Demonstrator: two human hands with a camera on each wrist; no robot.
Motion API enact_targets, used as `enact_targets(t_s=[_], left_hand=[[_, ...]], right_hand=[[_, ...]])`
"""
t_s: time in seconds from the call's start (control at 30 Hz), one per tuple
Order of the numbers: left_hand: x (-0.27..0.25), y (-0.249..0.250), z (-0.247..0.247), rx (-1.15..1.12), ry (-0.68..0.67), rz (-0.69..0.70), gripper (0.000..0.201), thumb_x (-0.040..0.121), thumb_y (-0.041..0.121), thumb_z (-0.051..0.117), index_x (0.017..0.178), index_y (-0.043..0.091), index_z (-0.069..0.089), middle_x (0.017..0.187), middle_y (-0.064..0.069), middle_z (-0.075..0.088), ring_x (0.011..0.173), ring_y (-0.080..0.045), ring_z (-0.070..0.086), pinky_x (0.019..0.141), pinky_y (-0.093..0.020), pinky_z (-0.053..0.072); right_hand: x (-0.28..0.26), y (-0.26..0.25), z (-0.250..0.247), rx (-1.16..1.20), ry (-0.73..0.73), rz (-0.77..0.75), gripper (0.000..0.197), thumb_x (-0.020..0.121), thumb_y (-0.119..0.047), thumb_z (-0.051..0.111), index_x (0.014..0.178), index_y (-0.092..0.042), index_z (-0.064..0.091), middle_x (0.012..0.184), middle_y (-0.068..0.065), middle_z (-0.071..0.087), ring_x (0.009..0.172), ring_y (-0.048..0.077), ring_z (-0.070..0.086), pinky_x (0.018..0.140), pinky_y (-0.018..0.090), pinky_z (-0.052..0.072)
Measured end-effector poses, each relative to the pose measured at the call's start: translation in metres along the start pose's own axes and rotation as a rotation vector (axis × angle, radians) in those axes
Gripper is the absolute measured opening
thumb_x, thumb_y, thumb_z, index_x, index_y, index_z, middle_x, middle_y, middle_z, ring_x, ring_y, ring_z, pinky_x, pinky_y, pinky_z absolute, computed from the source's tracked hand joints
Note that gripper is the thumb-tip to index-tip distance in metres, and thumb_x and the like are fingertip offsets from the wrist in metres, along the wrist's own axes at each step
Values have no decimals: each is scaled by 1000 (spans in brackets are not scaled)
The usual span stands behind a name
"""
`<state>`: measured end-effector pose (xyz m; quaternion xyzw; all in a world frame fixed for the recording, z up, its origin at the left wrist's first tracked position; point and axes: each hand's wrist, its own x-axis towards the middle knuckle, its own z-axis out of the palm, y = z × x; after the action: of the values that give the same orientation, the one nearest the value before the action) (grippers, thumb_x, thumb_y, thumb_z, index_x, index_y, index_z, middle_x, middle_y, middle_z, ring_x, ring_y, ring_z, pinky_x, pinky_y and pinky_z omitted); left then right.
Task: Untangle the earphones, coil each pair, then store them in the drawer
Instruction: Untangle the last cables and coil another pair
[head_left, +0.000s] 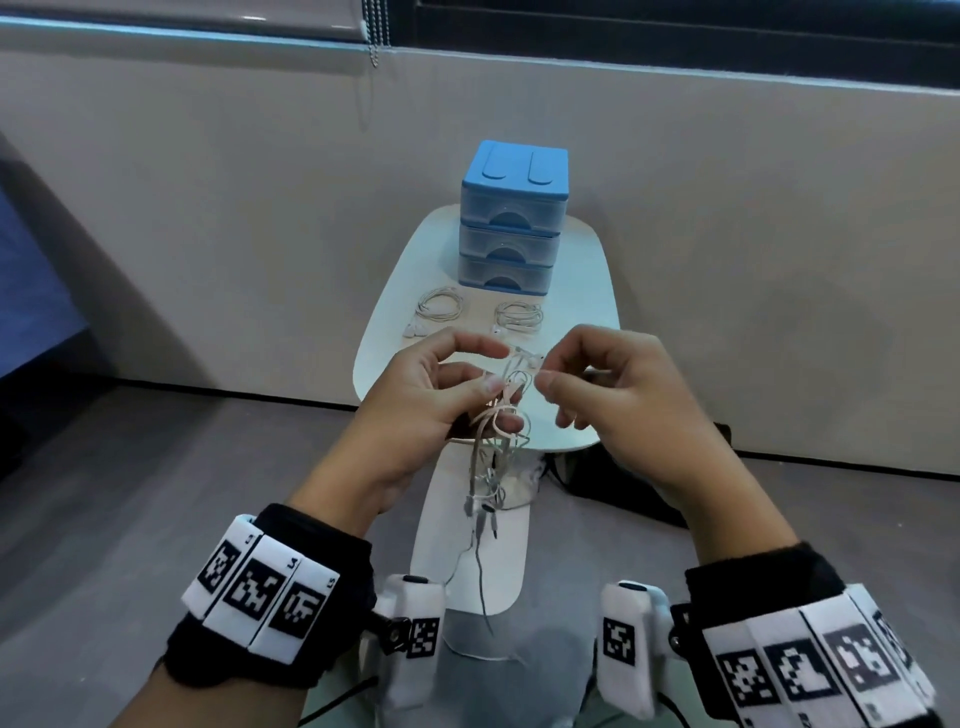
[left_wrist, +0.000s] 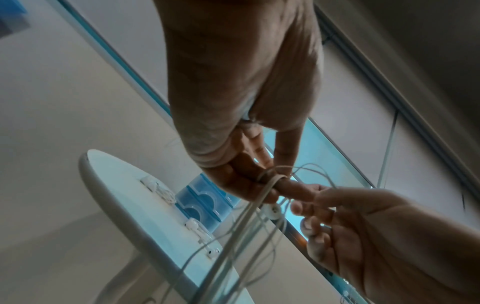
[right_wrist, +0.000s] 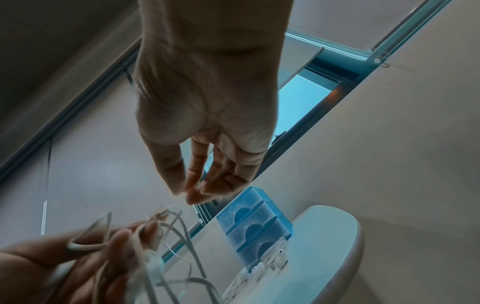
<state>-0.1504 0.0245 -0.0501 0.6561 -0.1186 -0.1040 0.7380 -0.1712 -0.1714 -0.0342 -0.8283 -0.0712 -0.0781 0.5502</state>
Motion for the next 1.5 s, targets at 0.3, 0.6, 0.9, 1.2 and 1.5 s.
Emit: enact_targets(t_s=[0.3, 0.6, 0.9, 1.2, 1.5], left_hand=[[3, -13, 12, 41, 153, 37, 25, 92, -1, 71, 110, 17, 72, 90, -20, 76, 71, -16, 67, 70, -28, 58], [8, -8, 6, 188, 201, 113, 29, 97, 3, 64, 119, 23, 70, 79, -5, 71, 67, 2, 61, 67, -7, 44], [17, -1, -5, 35, 372, -12, 43, 93, -4, 40, 76, 11, 76, 64, -2, 54, 63, -16, 53, 77, -35, 53], [19, 15, 3, 263, -79, 105, 12, 97, 17, 68, 104, 16, 79, 72, 9, 58, 62, -2, 50, 60, -28, 47], [27, 49, 3, 318, -145, 143, 11, 95, 16, 72, 97, 24, 79, 73, 6, 53, 69, -10, 47, 59, -24, 44]], right_hand=[[1, 7, 21, -99, 85, 93, 17, 81, -29, 86, 71, -17, 78, 66, -4, 73, 61, 6, 64, 66, 31, 55], [0, 1, 17, 102, 123, 117, 13, 81, -7, 73, 69, -8, 72, 63, 4, 59, 61, 10, 48, 62, 25, 41], [-2, -2, -2, 202, 113, -61, 17, 77, -13, 63, 71, 2, 58, 67, 4, 53, 65, 8, 44, 58, 15, 36], [11, -20, -1, 271, -25, -117, 10, 79, -11, 56, 69, -7, 57, 65, 8, 59, 70, 22, 48, 66, 35, 35], [32, -59, -18, 371, 20, -128, 13, 81, -7, 58, 74, 4, 57, 67, 16, 48, 59, 17, 41, 56, 23, 36]])
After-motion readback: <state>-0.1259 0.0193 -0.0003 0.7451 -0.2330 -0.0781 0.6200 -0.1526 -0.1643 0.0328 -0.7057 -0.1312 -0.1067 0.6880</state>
